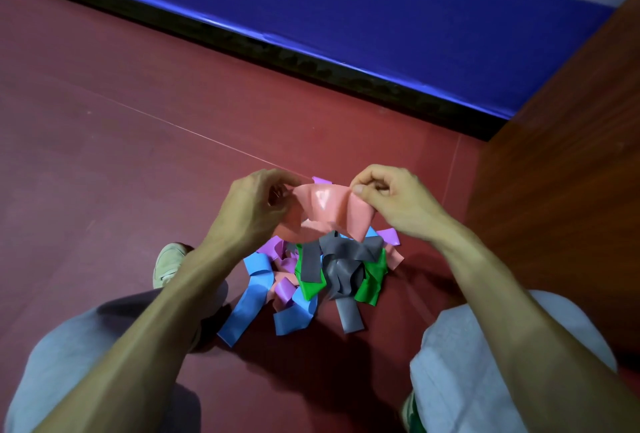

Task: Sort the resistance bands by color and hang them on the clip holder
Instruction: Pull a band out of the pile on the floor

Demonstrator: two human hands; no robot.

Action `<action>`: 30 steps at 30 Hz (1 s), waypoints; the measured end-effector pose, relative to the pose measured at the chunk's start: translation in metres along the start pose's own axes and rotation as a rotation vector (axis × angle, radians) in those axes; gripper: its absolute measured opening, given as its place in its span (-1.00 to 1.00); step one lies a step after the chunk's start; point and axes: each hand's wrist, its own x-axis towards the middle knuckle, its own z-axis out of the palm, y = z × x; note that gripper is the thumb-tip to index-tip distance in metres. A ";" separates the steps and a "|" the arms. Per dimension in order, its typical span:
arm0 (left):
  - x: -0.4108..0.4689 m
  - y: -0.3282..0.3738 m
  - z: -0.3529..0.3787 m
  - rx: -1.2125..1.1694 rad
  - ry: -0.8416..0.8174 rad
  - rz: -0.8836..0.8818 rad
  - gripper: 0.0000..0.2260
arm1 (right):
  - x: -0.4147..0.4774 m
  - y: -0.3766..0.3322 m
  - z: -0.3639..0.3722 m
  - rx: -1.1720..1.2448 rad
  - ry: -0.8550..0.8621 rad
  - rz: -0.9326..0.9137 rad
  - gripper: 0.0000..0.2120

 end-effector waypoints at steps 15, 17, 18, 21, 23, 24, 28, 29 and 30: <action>-0.001 0.004 0.006 0.036 0.210 0.119 -0.81 | -0.006 -0.009 0.012 -0.083 0.025 -0.051 -0.89; -0.002 0.006 0.008 0.011 0.214 0.108 -0.84 | -0.003 -0.011 0.014 0.016 0.053 0.008 -0.83; -0.002 0.008 0.009 0.002 0.211 0.104 -0.85 | -0.003 -0.012 0.015 0.066 0.057 0.033 -0.80; -0.004 0.012 0.014 -0.048 0.199 0.106 -0.88 | -0.004 -0.018 0.019 0.240 0.033 0.099 -0.77; -0.005 0.013 0.017 -0.071 0.188 0.121 -0.87 | -0.006 -0.023 0.021 0.345 0.002 0.138 -0.78; -0.005 0.013 0.019 -0.070 0.183 0.127 -0.86 | -0.006 -0.025 0.021 0.379 -0.015 0.144 -0.79; -0.005 0.014 0.020 -0.096 0.113 0.125 -0.73 | -0.008 -0.033 0.020 0.466 -0.076 0.131 -0.91; -0.005 0.014 0.021 -0.098 0.088 0.130 -0.71 | -0.008 -0.033 0.021 0.469 -0.085 0.129 -0.91; -0.005 0.014 0.021 -0.094 0.066 0.139 -0.70 | -0.008 -0.032 0.021 0.461 -0.085 0.124 -0.92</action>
